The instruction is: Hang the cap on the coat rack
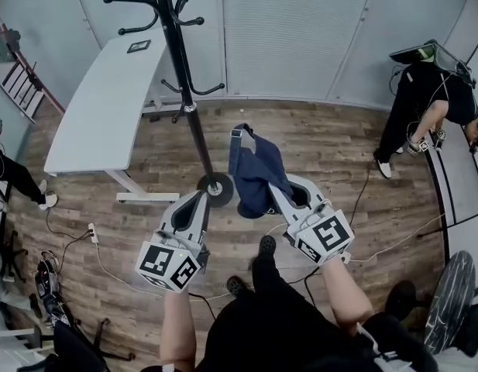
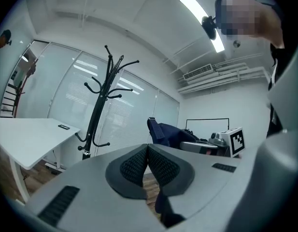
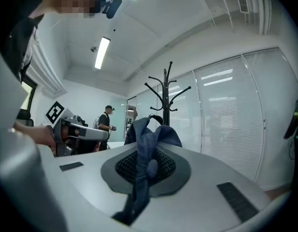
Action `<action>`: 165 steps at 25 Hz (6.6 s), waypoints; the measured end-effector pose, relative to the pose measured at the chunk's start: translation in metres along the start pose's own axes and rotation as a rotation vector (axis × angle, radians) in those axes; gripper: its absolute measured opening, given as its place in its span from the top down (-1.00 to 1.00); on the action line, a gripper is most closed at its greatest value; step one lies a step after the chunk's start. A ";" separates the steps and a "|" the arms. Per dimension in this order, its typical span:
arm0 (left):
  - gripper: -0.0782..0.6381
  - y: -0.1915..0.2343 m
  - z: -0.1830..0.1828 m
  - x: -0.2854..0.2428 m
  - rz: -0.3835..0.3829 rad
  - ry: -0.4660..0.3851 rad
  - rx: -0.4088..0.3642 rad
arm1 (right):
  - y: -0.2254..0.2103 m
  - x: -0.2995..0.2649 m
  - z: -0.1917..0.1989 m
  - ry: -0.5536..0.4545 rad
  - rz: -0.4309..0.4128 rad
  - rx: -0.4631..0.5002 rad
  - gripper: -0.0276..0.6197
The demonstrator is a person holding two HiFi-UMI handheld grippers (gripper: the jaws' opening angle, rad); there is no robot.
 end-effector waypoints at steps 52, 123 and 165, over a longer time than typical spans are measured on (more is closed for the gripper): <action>0.74 0.033 0.018 -0.172 -0.280 0.087 0.015 | -0.219 -0.112 0.030 0.193 -0.223 -0.074 0.80; 0.74 0.054 0.047 -0.301 -0.637 0.134 0.127 | -0.282 -0.335 0.106 0.523 -0.726 0.033 0.80; 0.74 0.031 0.055 -0.255 -0.858 0.156 0.143 | -0.265 -0.359 0.173 0.759 -0.724 0.006 0.50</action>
Point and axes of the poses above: the fingertips, and each gripper's own axes: x backward along the fingers, y to its left, z out of its underside, the point moved 10 cm from there along x, backward along the fingers, and after that the axes turned 12 degrees about -x, right-handed, at the moved point
